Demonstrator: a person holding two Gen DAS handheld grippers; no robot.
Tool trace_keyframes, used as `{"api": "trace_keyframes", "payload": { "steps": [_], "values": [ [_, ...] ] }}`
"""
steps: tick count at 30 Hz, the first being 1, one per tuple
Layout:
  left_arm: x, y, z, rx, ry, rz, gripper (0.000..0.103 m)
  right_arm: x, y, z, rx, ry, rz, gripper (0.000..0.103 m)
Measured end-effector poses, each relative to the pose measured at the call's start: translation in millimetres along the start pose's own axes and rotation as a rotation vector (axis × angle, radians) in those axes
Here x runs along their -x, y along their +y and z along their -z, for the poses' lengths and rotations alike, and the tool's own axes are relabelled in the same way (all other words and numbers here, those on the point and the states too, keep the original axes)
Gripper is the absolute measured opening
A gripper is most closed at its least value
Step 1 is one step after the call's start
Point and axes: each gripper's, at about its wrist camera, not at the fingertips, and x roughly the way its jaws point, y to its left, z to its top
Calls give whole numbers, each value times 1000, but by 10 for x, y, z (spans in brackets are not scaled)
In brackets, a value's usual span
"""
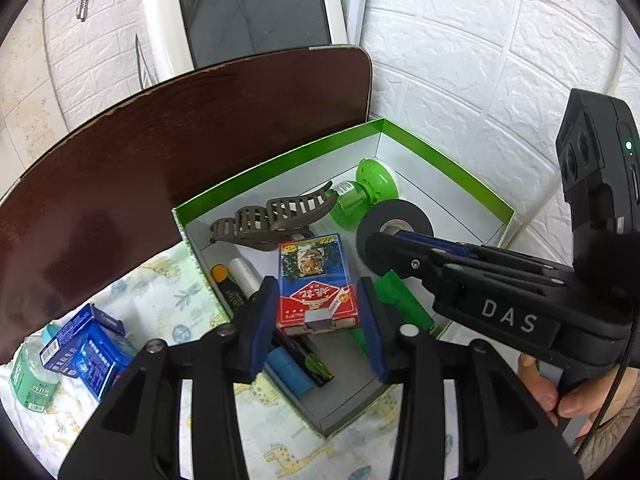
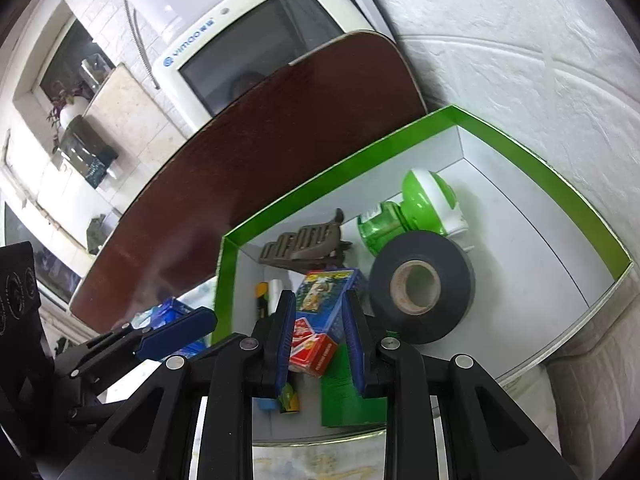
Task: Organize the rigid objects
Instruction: 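Open both grippers to release the card box in the box, then move both grippers back to the blue plastic container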
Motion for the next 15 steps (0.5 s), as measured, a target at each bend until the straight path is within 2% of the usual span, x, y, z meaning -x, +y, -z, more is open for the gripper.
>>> {"api": "trace_keyframes", "payload": {
  "steps": [7,15],
  "values": [
    [260,332,226,76,-26,-66,49,96,314,42,56,-9,-35,26],
    [564,1182,752,288,-31,-188,54,-97,912,201,168,53,-104,26]
  ]
}}
